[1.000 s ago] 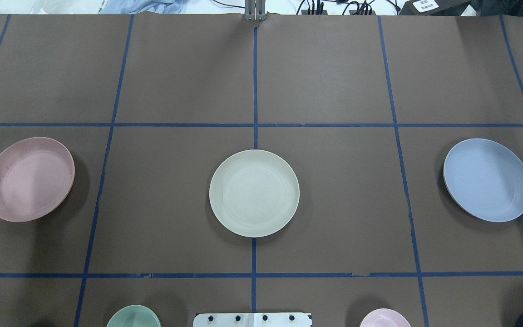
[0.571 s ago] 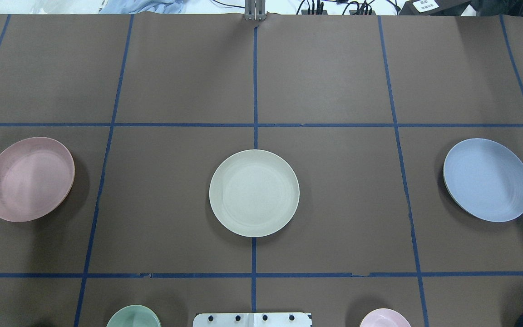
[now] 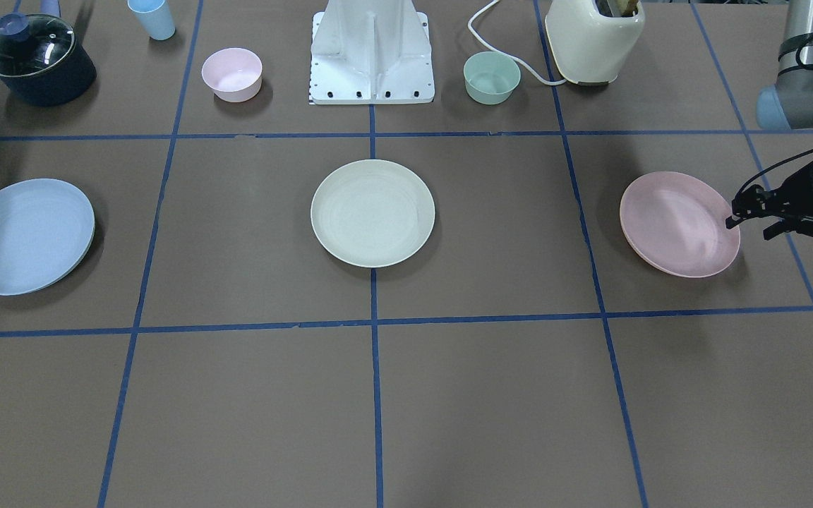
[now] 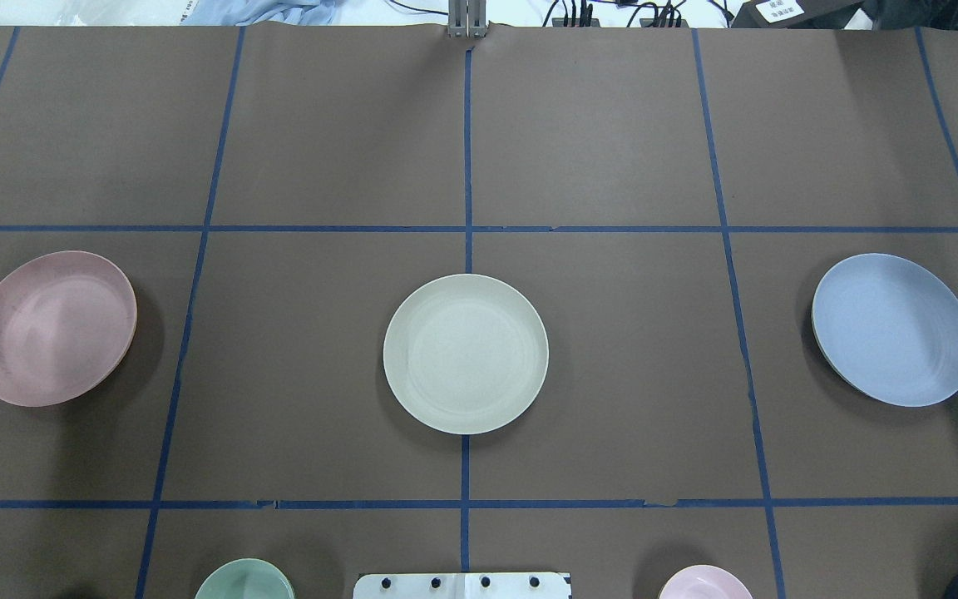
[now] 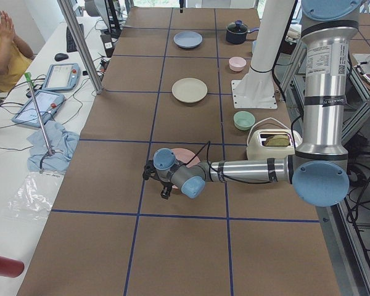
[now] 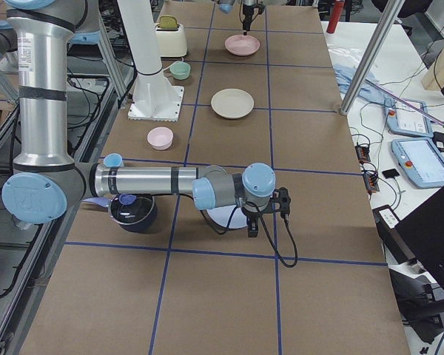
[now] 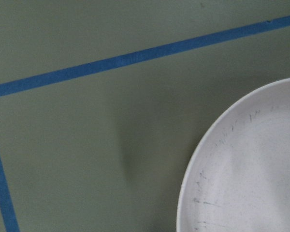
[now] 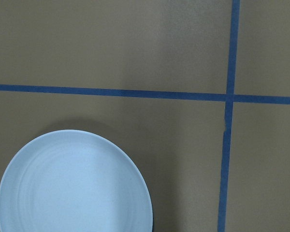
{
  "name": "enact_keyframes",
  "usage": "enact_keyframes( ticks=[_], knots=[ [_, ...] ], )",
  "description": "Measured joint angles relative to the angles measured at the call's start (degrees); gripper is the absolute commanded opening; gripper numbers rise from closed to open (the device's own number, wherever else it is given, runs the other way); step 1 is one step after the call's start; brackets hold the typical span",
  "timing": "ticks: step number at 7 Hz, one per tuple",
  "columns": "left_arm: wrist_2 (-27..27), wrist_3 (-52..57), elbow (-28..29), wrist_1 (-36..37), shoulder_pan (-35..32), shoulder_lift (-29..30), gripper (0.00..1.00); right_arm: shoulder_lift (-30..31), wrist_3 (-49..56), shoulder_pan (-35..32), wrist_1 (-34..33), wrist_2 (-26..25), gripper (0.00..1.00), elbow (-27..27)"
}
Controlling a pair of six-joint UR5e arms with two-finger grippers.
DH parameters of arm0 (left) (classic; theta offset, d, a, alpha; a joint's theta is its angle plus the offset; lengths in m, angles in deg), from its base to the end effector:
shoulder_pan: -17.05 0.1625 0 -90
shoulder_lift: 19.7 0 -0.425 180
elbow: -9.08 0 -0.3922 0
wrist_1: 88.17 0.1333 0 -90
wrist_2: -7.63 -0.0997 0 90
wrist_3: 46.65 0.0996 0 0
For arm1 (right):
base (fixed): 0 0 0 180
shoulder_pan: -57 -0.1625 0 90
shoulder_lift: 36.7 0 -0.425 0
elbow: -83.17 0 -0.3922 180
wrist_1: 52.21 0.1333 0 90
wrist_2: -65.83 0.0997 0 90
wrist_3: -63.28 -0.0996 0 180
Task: Stack three plates with pink and blue
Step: 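Lower the left gripper to the pink plate's rim and grasp it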
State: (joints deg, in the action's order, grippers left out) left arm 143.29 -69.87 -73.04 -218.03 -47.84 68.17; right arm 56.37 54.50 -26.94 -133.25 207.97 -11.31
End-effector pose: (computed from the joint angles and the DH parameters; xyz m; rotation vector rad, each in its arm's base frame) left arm 0.1524 -0.4714 0.6661 0.1311 0.9125 0.2381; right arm 0.0039 -0.4815 0.6194 0.0497 -0.9214 -0.0383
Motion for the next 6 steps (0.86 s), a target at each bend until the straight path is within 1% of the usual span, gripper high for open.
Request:
enact_keyframes(
  ticks=[1,2,3,4,5,6],
  knots=[
    [0.0,-1.23,0.05,-0.09,0.06,0.02,0.0,0.03,0.0,0.0,0.03,0.04,1.0,0.0],
    [-0.02,-1.98,0.09,-0.17,0.09,0.02,0.0,0.04,0.0,0.0,0.07,0.05,1.0,0.0],
    [-0.04,-2.28,0.1,-0.2,0.13,0.02,0.04,0.02,0.0,0.0,0.08,0.06,1.0,0.0],
    [-0.04,-2.37,0.11,-0.23,0.16,0.05,0.19,0.01,0.0,0.0,0.09,0.06,1.0,0.0],
    [-0.05,-2.37,0.02,-0.27,0.18,0.11,0.39,0.0,0.0,0.0,0.08,0.06,1.0,0.0],
    [-0.05,-2.37,-0.18,-0.27,0.19,0.23,0.39,0.02,0.0,0.0,0.06,0.09,1.0,0.0]
  ],
)
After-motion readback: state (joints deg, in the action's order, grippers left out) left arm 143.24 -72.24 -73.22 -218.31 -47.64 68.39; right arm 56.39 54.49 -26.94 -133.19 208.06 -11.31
